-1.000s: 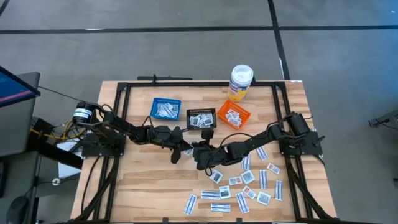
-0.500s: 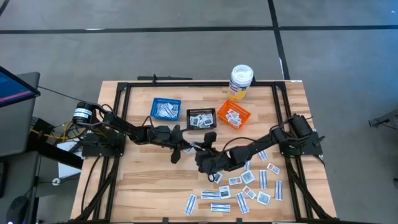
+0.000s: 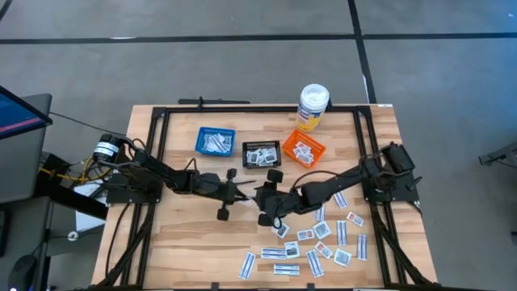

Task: Pick & Place First Aid Supplies
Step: Put the bandage into the blue container

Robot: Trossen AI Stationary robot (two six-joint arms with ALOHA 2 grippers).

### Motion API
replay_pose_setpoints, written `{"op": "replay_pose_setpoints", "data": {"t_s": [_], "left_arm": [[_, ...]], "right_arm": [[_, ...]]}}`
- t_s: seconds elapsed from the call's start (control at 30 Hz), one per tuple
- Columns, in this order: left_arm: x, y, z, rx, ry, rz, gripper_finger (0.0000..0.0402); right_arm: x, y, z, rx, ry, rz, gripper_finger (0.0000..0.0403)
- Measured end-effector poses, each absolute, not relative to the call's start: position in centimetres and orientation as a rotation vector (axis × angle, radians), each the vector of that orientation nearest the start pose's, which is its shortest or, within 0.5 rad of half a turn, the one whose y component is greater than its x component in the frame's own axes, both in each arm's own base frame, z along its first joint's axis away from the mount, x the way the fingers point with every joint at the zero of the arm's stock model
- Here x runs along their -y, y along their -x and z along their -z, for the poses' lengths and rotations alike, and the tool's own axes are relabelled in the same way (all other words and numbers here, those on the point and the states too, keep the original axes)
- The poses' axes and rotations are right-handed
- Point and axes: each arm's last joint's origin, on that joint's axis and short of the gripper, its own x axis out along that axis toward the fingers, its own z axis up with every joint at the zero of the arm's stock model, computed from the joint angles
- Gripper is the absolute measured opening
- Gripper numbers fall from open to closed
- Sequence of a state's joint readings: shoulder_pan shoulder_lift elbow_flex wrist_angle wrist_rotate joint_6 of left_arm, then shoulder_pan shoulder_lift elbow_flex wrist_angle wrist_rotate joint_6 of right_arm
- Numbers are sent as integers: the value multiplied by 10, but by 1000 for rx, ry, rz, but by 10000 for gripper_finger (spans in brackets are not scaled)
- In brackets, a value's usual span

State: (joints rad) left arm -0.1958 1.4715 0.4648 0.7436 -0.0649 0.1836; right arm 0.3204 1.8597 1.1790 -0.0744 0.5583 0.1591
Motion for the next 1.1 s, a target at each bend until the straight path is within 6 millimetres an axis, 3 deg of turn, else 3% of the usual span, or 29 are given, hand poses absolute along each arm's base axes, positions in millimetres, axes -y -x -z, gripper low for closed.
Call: {"op": "replay_pose_setpoints", "data": {"t_s": [0.17, 0.6, 0.7, 0.9, 1.1], "left_arm": [[55, -264, -169, -222, -255, 97, 7], [55, -264, -170, -211, -246, 86, 8], [55, -264, -170, -211, -246, 86, 8], [54, -264, -169, -218, -240, 84, 8], [54, -264, -169, -221, -236, 84, 7]], "right_arm": [[-100, -379, -179, -723, 86, 176, 140], [-87, -383, -181, -706, 42, 209, 114], [-87, -383, -180, -710, 68, 200, 92], [-87, -383, -180, -714, 96, 184, 9], [-91, -382, -180, -726, 132, 166, 6]]}}
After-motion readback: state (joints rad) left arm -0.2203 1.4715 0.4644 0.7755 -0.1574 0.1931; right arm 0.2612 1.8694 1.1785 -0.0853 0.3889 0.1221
